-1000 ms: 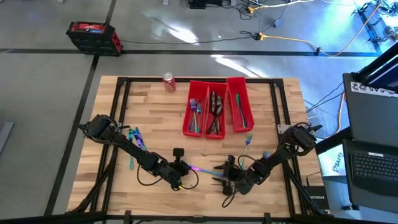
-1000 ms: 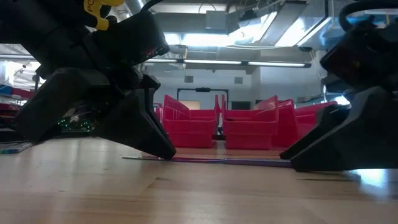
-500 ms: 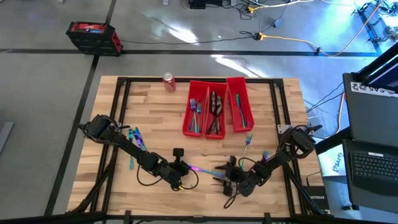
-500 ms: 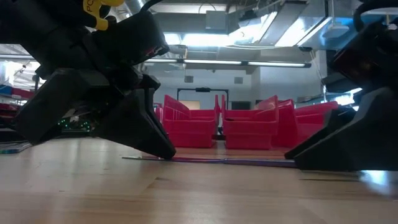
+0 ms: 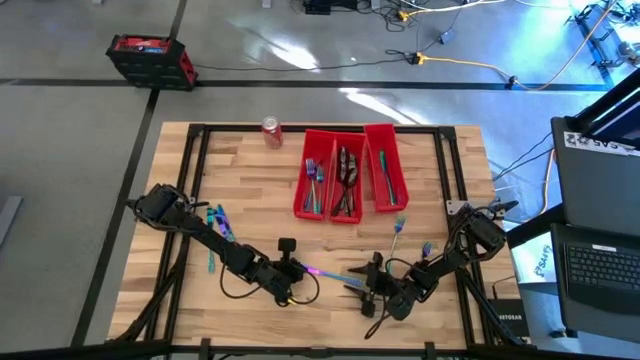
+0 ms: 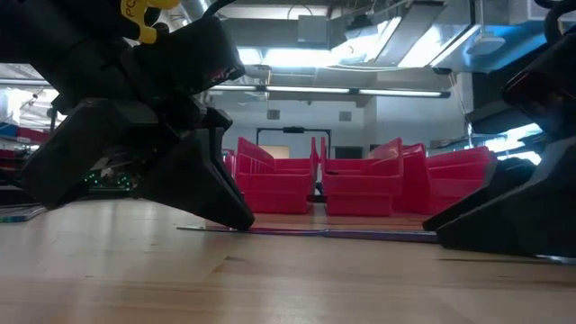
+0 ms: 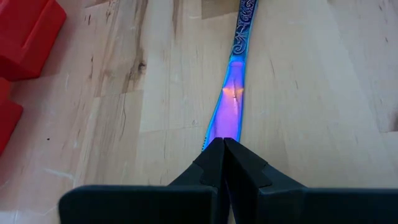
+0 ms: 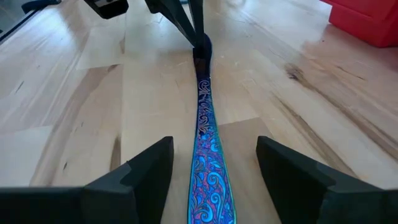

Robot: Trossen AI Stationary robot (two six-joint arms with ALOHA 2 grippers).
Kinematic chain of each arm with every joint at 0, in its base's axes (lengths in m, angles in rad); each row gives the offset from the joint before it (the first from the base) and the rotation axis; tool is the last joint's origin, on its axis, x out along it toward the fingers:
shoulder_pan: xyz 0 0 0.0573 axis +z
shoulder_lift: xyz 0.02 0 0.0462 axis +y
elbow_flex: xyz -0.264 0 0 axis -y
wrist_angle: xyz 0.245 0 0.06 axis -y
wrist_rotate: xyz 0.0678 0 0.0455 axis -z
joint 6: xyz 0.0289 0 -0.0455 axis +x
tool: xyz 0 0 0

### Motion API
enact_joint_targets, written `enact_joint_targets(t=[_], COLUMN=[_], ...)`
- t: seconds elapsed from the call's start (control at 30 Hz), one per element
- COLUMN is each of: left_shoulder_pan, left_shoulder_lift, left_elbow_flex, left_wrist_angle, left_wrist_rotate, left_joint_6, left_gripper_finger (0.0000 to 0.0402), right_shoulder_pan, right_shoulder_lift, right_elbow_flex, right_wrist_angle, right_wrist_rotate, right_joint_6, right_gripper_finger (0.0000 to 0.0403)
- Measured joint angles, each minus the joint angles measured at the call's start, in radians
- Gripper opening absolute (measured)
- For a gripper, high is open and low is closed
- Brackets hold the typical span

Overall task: Sort silverware
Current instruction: Put the purple table knife into the right red bin

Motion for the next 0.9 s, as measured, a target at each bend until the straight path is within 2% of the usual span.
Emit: enact_joint_targets(t=[0.27, 0.9], left_shoulder_pan=[0.000, 0.001], left_shoulder_lift=[0.000, 0.000], left_elbow_flex=[0.000, 0.000], left_wrist_angle=[0.000, 0.000], left_wrist_rotate=[0.000, 0.000], left_joint_6=[0.002, 0.002], left_gripper_finger=[0.0000, 0.0000], right_shoulder_pan=[-0.001, -0.001], right_shoulder_lift=[-0.002, -0.003], right_elbow_flex=[0.001, 0.001], right_wrist_angle=[-0.019, -0.017], right_wrist_rotate=[-0.010, -0.009], right_joint_6=[-0.009, -0.019], right_gripper_finger=[0.0197, 0.0194])
